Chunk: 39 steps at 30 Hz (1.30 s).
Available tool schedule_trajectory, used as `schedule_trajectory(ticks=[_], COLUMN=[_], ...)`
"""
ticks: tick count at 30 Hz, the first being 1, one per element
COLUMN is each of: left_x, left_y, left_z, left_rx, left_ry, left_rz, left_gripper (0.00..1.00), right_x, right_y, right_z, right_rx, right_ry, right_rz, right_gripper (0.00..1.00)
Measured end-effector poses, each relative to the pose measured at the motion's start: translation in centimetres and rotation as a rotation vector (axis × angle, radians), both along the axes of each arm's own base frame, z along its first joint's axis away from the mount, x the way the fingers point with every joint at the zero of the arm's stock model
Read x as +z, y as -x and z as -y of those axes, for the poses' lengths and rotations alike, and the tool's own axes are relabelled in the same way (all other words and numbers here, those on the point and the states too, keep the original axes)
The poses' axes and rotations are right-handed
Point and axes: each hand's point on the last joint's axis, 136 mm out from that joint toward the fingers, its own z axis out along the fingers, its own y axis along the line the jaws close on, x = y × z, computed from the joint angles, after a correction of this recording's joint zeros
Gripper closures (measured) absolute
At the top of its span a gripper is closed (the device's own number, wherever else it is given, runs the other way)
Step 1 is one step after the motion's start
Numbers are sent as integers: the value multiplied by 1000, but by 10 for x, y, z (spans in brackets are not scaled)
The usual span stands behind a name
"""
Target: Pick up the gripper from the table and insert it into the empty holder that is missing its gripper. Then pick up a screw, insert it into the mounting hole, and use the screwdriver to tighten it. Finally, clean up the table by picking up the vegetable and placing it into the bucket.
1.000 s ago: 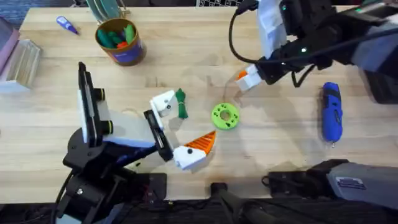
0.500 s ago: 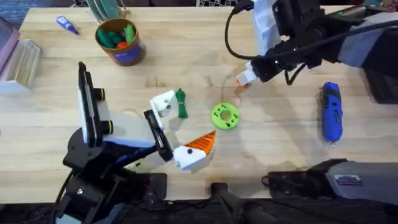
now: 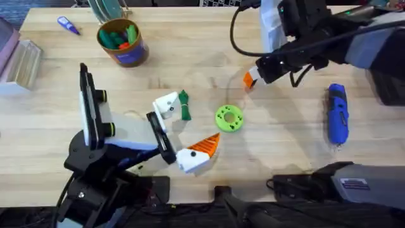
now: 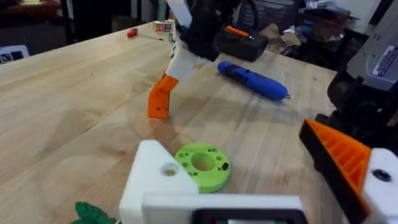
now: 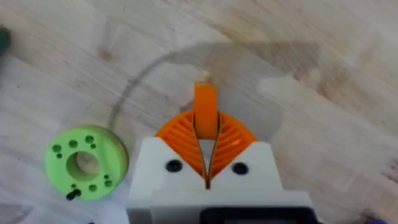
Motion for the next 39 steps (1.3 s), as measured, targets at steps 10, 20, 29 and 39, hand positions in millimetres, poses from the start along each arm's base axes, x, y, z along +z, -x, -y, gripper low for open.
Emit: schedule_trajectory(ticks=[10, 20, 29, 39], left_x=[0, 0, 0, 0], left_y=[0, 0, 0, 0], left_z=[0, 0, 0, 0], left_rx=[0, 0, 0, 0], left_ry=[0, 0, 0, 0], left_rz=[1, 0, 0, 0], left_gripper=[14, 15, 15, 14], right_x=[109, 118, 93, 78], right_y=[31, 52, 99, 109], right_z=[-1, -65, -97, -106], right_rx=[-110, 24, 24, -39], right_ry=[-276, -902, -1148, -1209], right_rz=[209, 43, -445, -716], right_gripper=[990, 991, 991, 991])
